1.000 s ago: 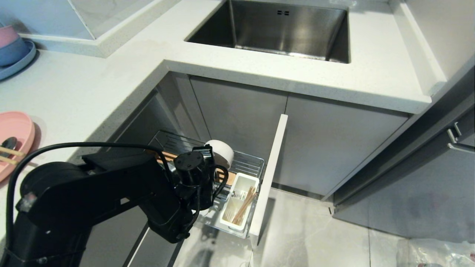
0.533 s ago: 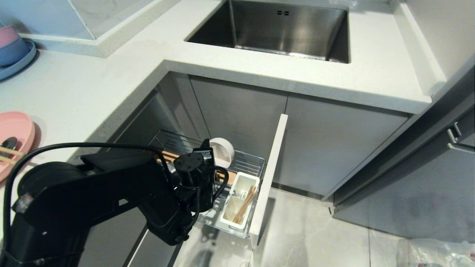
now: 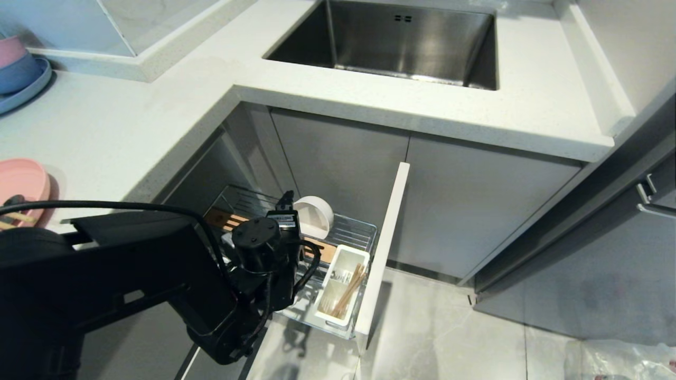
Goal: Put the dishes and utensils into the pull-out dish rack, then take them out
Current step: Pick up the chopsticks and place it in the cupboard
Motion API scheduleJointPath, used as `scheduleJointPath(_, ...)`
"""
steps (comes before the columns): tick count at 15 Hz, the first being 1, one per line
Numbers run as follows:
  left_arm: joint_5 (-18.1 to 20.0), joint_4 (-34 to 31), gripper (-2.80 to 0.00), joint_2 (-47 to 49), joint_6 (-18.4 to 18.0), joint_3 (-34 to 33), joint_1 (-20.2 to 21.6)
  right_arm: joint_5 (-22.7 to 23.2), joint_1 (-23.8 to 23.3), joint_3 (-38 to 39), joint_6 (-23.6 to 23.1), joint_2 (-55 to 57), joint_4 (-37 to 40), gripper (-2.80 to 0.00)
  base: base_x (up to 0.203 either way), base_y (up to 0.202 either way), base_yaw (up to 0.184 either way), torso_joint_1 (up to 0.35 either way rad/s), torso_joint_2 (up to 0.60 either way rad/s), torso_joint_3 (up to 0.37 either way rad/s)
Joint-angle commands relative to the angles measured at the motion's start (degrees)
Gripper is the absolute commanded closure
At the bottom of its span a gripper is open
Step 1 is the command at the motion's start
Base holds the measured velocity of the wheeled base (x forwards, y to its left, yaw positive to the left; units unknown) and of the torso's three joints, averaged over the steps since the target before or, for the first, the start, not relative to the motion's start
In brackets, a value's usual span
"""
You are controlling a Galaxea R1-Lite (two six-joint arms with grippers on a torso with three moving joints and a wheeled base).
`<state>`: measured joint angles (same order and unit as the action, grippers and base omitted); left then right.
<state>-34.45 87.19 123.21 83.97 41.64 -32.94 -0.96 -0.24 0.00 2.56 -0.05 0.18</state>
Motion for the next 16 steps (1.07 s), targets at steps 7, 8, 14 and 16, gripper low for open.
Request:
scheduleJointPath(7,2.5,0.5,0.0,-11.5,-6.4,-7.6,-1.3,0.0,0.1,0.1,0.0,0.0,0.0,0.0,0.0,0.0,0.0,0.0,0.0,0.0)
scheduleJointPath(8,3.5,0.5,0.0,-13.8,-8.2,-8.4,-1.4,0.0,0.1,0.1,0.1,0.0,0.0,0.0,0.0,0.0,0.0,0.0,0.0,0.0)
scheduleJointPath(14,17.5,0.5,0.0,-24.5,-28.9,-12.3,0.1,0.0,0.0,0.1,0.0,0.0,0.0,0.0,0.0,0.0,0.0,0.0,0.0,0.0)
scheduleJointPath(16,21.8,0.5,0.0,-25.2,-38.6,-12.6,2.4,0.0,0.1,0.1,0.1,0.0,0.0,0.0,0.0,0.0,0.0,0.0,0.0,0.0)
